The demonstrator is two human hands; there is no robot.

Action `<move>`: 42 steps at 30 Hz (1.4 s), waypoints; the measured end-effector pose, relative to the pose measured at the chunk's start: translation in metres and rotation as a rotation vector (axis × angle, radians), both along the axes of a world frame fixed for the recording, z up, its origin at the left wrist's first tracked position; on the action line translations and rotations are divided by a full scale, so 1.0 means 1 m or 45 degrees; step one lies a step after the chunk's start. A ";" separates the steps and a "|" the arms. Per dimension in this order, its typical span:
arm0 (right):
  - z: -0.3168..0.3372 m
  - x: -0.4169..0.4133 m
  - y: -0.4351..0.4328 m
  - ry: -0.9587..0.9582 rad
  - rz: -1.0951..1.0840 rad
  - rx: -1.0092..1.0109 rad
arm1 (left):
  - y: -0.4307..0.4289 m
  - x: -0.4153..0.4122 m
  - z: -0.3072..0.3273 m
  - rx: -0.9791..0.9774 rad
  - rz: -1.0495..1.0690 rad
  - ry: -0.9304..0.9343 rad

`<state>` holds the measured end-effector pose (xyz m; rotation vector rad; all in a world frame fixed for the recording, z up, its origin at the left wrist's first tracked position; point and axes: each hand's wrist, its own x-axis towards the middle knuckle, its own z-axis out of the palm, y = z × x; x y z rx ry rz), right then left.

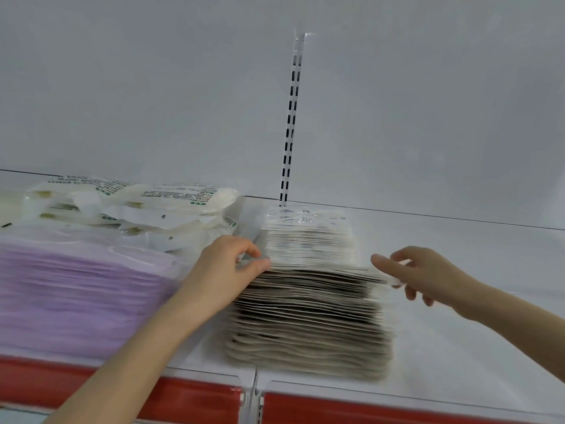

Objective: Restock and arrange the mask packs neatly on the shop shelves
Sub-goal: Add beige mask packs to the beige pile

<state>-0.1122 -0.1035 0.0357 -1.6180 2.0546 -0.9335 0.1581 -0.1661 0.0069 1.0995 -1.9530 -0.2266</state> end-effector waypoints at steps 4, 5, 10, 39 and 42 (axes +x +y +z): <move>-0.013 0.002 -0.006 0.260 0.056 -0.158 | -0.003 -0.002 -0.003 -0.063 0.014 -0.026; -0.015 0.004 -0.008 0.313 0.068 -0.173 | -0.003 -0.002 -0.003 -0.059 0.021 -0.027; -0.025 0.003 -0.015 0.260 0.140 -0.276 | -0.002 -0.003 -0.007 -0.083 0.116 -0.054; 0.016 -0.021 -0.041 -0.217 0.226 -0.247 | 0.003 -0.023 0.039 -0.192 0.220 -0.153; 0.025 -0.022 -0.056 -0.296 0.167 -0.267 | -0.015 -0.039 0.055 0.009 0.259 -0.150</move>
